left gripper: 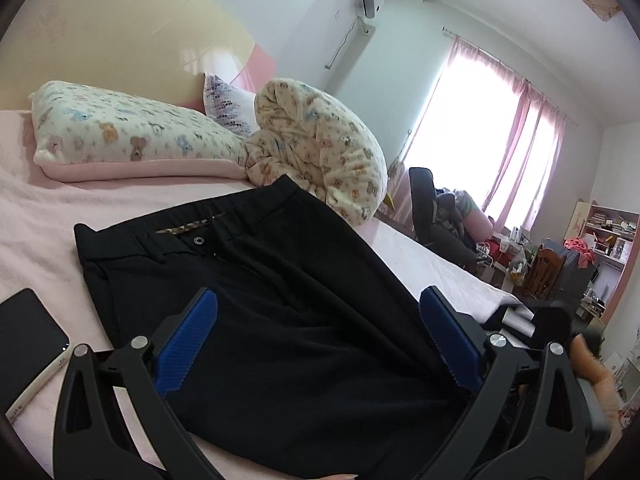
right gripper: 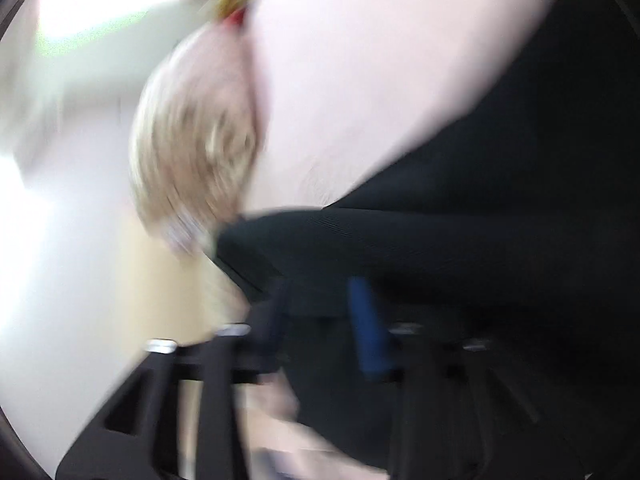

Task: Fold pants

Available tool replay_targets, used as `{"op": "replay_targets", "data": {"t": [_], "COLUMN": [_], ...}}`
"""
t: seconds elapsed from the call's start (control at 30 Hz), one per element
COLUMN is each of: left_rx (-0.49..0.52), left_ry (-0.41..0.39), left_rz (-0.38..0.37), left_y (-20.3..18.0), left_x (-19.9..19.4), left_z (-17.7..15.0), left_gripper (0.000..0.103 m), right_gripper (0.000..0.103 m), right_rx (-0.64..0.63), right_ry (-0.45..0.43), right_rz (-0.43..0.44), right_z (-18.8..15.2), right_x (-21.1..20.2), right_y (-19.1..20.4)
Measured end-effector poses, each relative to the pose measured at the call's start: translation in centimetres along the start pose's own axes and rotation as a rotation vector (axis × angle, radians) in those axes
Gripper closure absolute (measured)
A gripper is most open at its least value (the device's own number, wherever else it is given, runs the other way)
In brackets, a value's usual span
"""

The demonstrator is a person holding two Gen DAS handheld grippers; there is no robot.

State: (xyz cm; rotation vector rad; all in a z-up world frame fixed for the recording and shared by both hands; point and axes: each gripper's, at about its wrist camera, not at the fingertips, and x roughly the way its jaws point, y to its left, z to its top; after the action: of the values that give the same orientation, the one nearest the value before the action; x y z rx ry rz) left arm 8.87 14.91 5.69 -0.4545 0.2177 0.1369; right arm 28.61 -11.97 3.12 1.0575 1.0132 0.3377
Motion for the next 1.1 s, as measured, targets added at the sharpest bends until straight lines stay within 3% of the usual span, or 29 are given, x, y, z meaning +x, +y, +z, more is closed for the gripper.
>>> {"op": "replay_targets", "data": {"t": [0.07,0.17,0.2,0.23,0.3,0.4,0.47,0.57,0.67,0.73,0.87,0.93,1.0,1.1], "left_rx": [0.001,0.015,0.026,0.035,0.055,0.062,0.032,-0.007,-0.055,-0.088,-0.152,-0.151,-0.1,0.039], "left_ry": [0.012,0.039,0.048,0.049,0.051,0.079,0.13,0.169,0.16,0.154,0.148,0.207,0.249,0.303], "left_rz": [0.002,-0.014,-0.026,-0.029,-0.037,-0.047,-0.092,-0.102,-0.08,-0.068,-0.102,-0.127,-0.123,-0.096], "left_y": [0.0,-0.2,-0.4,-0.5,-0.9,-1.0,-0.7,-0.2,0.8,1.6,2.8,2.4,1.5,-0.4], "left_x": [0.2,0.7,0.9,0.9,0.9,1.4,2.1,2.5,2.5,2.5,2.4,2.8,3.6,5.4], "left_z": [0.0,0.1,0.0,-0.1,-0.3,-0.6,-0.7,-0.9,-0.5,-0.2,0.3,1.1,2.5,5.1], "left_gripper": [0.002,0.002,0.002,0.002,0.002,0.002,0.002,0.002,0.002,0.002,0.002,0.002,0.002,0.003], "right_gripper": [0.01,0.01,0.012,0.019,0.051,0.056,0.056,0.057,0.086,0.094,0.096,0.097,0.097,0.097], "right_rx": [-0.231,-0.668,-0.774,-0.892,-1.016,-1.111,-1.133,-1.108,-1.139,-1.124,-1.145,-1.218,-1.308,-1.342], "right_ry": [-0.062,-0.252,-0.261,-0.225,-0.111,0.012,0.061,0.141,0.193,0.165,0.074,0.017,-0.064,-0.159], "right_rz": [-0.12,-0.368,-0.418,-0.49,-0.608,-0.7,-0.707,-0.631,-0.663,-0.625,-0.479,-0.449,-0.437,-0.414], "right_z": [-0.2,-0.9,-1.1,-1.1,-1.1,-1.2,-1.5,-2.2,-2.4,-2.9,-5.7,-8.5,-11.9,-14.3], "right_x": [-1.3,-2.5,-2.0,-0.7,1.8,5.1,6.7,5.7,6.4,5.3,2.1,0.5,-0.5,-0.4], "right_y": [3.3,9.0,10.0,10.9,10.6,9.9,9.5,7.9,7.3,7.1,7.0,6.3,5.1,3.3]}}
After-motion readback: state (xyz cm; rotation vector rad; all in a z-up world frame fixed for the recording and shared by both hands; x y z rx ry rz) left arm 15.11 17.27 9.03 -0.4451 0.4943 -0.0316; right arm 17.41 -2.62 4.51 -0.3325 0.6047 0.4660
